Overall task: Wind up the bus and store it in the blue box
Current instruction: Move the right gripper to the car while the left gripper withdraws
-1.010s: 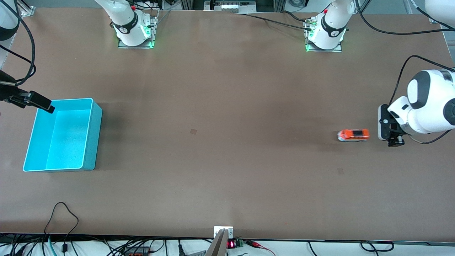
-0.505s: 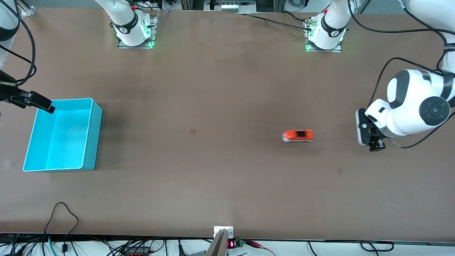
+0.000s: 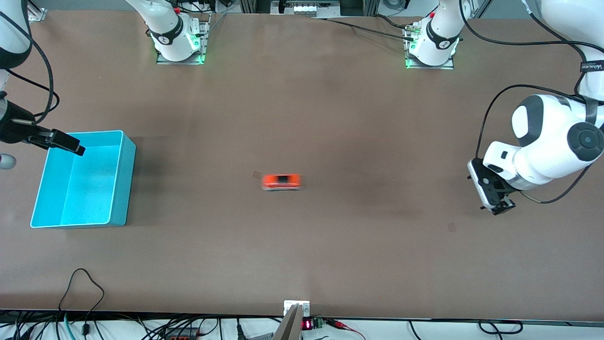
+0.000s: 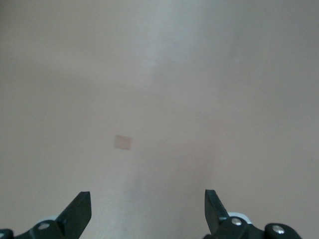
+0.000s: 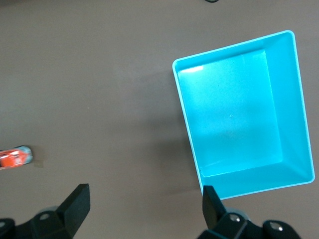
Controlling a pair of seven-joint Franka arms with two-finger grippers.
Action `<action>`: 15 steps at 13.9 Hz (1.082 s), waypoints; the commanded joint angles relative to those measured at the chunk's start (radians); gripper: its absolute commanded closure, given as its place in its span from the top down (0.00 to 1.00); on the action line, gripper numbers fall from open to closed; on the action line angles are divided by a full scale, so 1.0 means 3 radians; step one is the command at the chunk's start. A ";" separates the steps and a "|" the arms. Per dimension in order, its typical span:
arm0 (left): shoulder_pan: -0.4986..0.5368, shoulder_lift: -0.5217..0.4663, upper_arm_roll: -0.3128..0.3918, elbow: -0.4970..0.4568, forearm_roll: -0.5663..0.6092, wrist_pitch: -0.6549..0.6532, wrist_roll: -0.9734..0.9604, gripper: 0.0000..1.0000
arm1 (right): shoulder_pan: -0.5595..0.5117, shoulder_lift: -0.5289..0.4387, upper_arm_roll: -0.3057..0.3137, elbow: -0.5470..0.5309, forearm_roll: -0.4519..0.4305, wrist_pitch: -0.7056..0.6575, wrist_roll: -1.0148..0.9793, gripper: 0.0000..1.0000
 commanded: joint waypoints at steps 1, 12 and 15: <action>-0.0077 0.0013 0.0017 0.0161 -0.0048 -0.0037 -0.0489 1.00 | -0.0030 0.0039 0.0013 -0.0004 0.0020 -0.0024 -0.0093 1.00; -0.0062 -0.0125 0.0232 0.0876 -0.0140 -0.0674 -0.3261 1.00 | -0.0030 0.0177 0.0013 -0.0029 0.0010 -0.0223 -0.1140 1.00; -0.0056 -0.0273 0.0242 0.1000 -0.0252 -0.1068 -0.3797 1.00 | 0.0001 0.0208 0.0013 -0.0039 0.0010 -0.0229 -0.1570 1.00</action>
